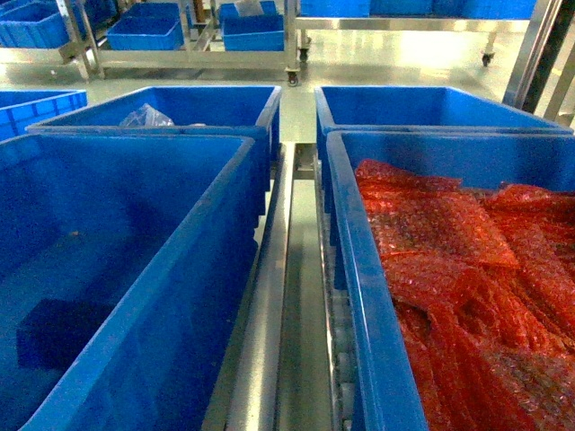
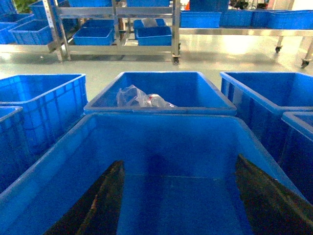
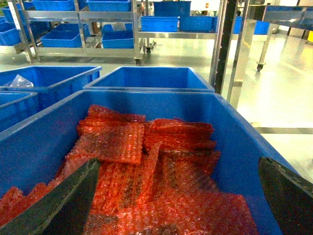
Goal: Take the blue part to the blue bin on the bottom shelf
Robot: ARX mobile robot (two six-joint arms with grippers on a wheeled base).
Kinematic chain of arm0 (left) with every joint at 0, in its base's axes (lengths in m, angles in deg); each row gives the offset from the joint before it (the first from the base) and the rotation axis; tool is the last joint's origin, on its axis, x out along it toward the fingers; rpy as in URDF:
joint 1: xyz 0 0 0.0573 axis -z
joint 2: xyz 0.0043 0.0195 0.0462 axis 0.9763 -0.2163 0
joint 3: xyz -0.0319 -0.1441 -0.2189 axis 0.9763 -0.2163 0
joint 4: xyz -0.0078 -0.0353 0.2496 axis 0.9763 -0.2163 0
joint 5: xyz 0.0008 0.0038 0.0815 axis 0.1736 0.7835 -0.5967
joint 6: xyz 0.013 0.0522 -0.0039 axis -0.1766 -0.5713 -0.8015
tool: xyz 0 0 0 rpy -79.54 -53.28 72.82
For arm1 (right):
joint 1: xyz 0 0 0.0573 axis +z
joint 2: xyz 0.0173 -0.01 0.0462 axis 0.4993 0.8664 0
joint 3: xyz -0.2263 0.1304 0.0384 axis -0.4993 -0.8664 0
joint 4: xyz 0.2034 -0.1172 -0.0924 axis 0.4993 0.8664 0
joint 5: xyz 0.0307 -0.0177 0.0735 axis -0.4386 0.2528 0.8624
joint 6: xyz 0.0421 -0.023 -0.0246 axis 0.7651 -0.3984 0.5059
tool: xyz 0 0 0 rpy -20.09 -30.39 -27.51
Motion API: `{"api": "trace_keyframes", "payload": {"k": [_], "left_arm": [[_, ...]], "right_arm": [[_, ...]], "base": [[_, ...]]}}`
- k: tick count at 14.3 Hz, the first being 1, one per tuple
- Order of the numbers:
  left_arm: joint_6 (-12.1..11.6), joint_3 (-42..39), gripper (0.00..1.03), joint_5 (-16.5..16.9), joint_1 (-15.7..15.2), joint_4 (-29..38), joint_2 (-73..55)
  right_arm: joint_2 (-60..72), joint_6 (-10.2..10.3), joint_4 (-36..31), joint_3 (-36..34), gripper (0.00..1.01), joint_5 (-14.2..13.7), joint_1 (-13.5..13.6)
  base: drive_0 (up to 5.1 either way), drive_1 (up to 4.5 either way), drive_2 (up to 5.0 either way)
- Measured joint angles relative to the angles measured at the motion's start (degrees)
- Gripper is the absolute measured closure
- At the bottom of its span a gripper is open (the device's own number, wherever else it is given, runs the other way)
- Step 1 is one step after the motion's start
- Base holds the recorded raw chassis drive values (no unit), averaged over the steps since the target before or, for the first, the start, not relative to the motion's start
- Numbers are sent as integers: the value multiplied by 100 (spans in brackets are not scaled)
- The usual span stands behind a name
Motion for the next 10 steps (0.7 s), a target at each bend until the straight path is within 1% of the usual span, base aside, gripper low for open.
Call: {"api": "trace_keyframes", "payload": {"k": [2, 5, 6, 7, 8, 9, 10], "left_arm": [[0, -332, 67, 273, -229, -168, 483], [7, -684, 102, 505, -468, -505, 1167], [-7, -776, 101, 713, -621, -662, 1412], [-9, -905, 101, 986, -1047, -946, 1836], [-13, -968, 101, 1060, -1023, -1091, 2044], [-15, -1145, 101, 1071, -999, -868, 2164], [-15, -1217, 101, 1067, -999, -1158, 2350]], "right_arm": [[0, 0, 2, 0, 3, 0, 0], [0, 0, 2, 0, 3, 0, 0], [0, 0, 2, 0, 3, 0, 0], [0, 2, 4, 0, 3, -2, 0], [0, 0, -4, 0, 3, 2, 0], [0, 0, 0, 0, 3, 0, 0], [0, 0, 0, 0, 3, 0, 0]], "base": [[0, 0, 0], [0, 0, 0], [0, 0, 0], [0, 0, 0], [0, 0, 0], [0, 0, 0], [0, 0, 0]]}}
